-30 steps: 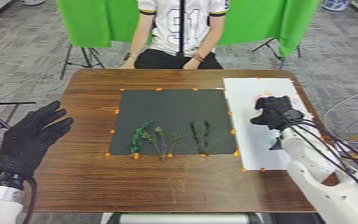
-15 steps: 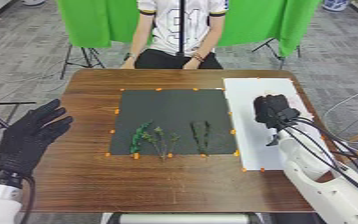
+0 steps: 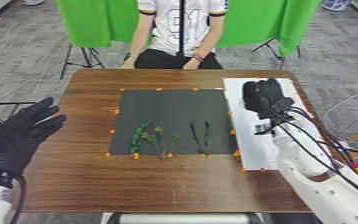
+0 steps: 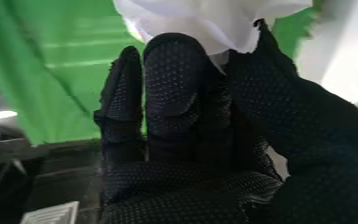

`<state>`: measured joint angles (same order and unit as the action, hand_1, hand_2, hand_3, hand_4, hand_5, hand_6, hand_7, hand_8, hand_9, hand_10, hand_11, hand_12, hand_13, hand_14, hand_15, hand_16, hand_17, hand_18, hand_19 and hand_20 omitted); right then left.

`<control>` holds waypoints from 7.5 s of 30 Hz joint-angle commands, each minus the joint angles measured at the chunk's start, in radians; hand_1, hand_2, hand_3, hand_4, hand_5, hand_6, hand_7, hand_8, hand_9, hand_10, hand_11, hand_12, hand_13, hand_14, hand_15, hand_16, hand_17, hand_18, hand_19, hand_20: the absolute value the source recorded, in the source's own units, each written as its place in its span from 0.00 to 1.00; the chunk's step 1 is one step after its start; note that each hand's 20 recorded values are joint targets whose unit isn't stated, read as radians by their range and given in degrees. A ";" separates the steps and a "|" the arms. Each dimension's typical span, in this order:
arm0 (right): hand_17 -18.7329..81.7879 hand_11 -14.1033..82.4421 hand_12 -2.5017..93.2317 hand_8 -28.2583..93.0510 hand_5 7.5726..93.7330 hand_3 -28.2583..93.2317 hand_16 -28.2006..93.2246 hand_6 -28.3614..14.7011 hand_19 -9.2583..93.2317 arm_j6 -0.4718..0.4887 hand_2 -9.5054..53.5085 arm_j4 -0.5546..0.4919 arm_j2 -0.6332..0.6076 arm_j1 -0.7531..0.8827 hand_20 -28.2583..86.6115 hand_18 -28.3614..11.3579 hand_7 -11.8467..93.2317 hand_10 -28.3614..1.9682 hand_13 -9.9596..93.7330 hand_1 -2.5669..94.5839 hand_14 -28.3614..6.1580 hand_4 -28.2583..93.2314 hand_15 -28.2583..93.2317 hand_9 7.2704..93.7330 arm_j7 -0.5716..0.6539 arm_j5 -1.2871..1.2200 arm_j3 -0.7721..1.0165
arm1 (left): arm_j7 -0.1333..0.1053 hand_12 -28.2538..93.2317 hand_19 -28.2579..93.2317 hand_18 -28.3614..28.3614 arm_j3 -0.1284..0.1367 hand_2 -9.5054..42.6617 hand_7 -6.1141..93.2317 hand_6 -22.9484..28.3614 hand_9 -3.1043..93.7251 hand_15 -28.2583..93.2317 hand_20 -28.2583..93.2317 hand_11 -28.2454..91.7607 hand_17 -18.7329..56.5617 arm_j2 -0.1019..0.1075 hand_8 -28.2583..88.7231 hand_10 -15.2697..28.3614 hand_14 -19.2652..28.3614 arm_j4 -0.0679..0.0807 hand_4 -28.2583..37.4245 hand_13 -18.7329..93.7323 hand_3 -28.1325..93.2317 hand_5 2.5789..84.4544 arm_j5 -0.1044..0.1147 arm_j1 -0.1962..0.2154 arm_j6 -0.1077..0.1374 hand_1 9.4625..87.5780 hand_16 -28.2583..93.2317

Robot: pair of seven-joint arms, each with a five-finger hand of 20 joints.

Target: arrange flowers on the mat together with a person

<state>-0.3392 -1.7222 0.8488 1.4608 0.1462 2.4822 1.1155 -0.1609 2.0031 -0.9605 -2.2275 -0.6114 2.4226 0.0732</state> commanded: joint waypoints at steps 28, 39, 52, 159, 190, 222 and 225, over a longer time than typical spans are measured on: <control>0.49 0.34 0.57 0.24 0.67 0.86 0.59 0.76 0.76 0.113 0.00 0.365 0.529 -0.493 0.66 0.31 0.63 0.80 0.80 0.60 0.75 0.00 0.70 0.87 -0.472 0.102 -0.594 | 0.000 0.35 0.63 0.92 -0.008 0.20 0.20 0.57 0.37 0.53 0.36 0.41 0.15 0.084 0.18 0.67 0.75 0.022 0.05 0.41 0.82 0.47 -0.052 -0.009 0.057 0.22 0.24; 0.49 0.33 0.57 0.24 0.67 0.85 0.58 0.77 0.76 0.112 0.00 0.419 0.553 -0.489 0.66 0.32 0.62 0.82 0.80 0.59 0.75 0.00 0.71 0.87 -0.437 0.173 -0.603 | -0.001 0.35 0.63 0.92 -0.018 0.20 0.19 0.57 0.37 0.53 0.36 0.40 0.15 0.105 0.18 0.67 0.75 0.030 0.05 0.41 0.82 0.47 -0.046 -0.020 0.054 0.22 0.24; 0.45 0.30 0.55 0.24 0.60 0.86 0.56 0.76 0.74 0.212 0.00 0.422 0.557 -0.473 0.66 0.32 0.60 0.79 0.74 0.52 0.72 0.00 0.72 0.82 -0.454 0.257 -0.569 | -0.006 0.35 0.63 0.91 -0.021 0.20 0.19 0.57 0.37 0.53 0.36 0.41 0.15 0.104 0.18 0.67 0.75 0.030 0.05 0.41 0.82 0.47 -0.044 -0.018 0.057 0.22 0.24; 0.37 0.44 0.30 0.13 0.48 0.93 0.42 0.58 0.70 0.426 0.08 -0.342 0.468 0.670 0.61 0.25 0.38 0.47 0.54 0.32 0.49 0.04 0.65 0.51 -0.200 -1.244 0.738 | 0.025 0.35 0.63 0.92 -0.069 0.18 0.19 0.57 0.38 0.53 0.36 0.41 0.16 -0.076 0.18 0.67 0.75 -0.003 0.05 0.41 0.81 0.47 -0.070 0.008 0.020 0.21 0.24; 0.38 0.44 0.30 0.13 0.49 0.93 0.42 0.58 0.71 0.432 0.08 -0.344 0.454 0.661 0.61 0.25 0.38 0.48 0.54 0.33 0.49 0.04 0.65 0.52 -0.195 -1.206 0.716 | 0.030 0.35 0.63 0.91 -0.057 0.19 0.20 0.57 0.38 0.53 0.36 0.41 0.15 -0.066 0.18 0.67 0.75 0.001 0.05 0.41 0.82 0.47 -0.068 0.014 0.006 0.21 0.24; 0.39 0.46 0.30 0.12 0.49 0.92 0.42 0.59 0.72 0.300 0.04 -0.256 0.211 0.508 0.62 0.26 0.40 0.49 0.56 0.35 0.52 0.03 0.66 0.53 -0.245 -0.965 0.709 | 0.021 0.35 0.63 0.92 -0.042 0.19 0.20 0.57 0.38 0.53 0.36 0.41 0.16 -0.062 0.18 0.67 0.75 -0.008 0.05 0.41 0.82 0.47 -0.068 0.020 0.021 0.21 0.24; 0.39 0.46 0.30 0.12 0.48 0.91 0.42 0.60 0.72 0.240 0.03 -0.210 0.156 0.477 0.62 0.26 0.40 0.51 0.56 0.36 0.53 0.02 0.66 0.53 -0.233 -0.814 0.700 | 0.016 0.35 0.63 0.92 -0.037 0.19 0.20 0.57 0.38 0.53 0.36 0.41 0.15 -0.063 0.18 0.67 0.75 -0.010 0.05 0.41 0.82 0.47 -0.069 0.031 0.022 0.21 0.24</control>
<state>0.0015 -1.9965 1.1235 1.9991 -0.0862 1.4501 1.8046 -0.1416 1.9547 -1.0202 -2.2314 -0.6789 2.4296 0.0848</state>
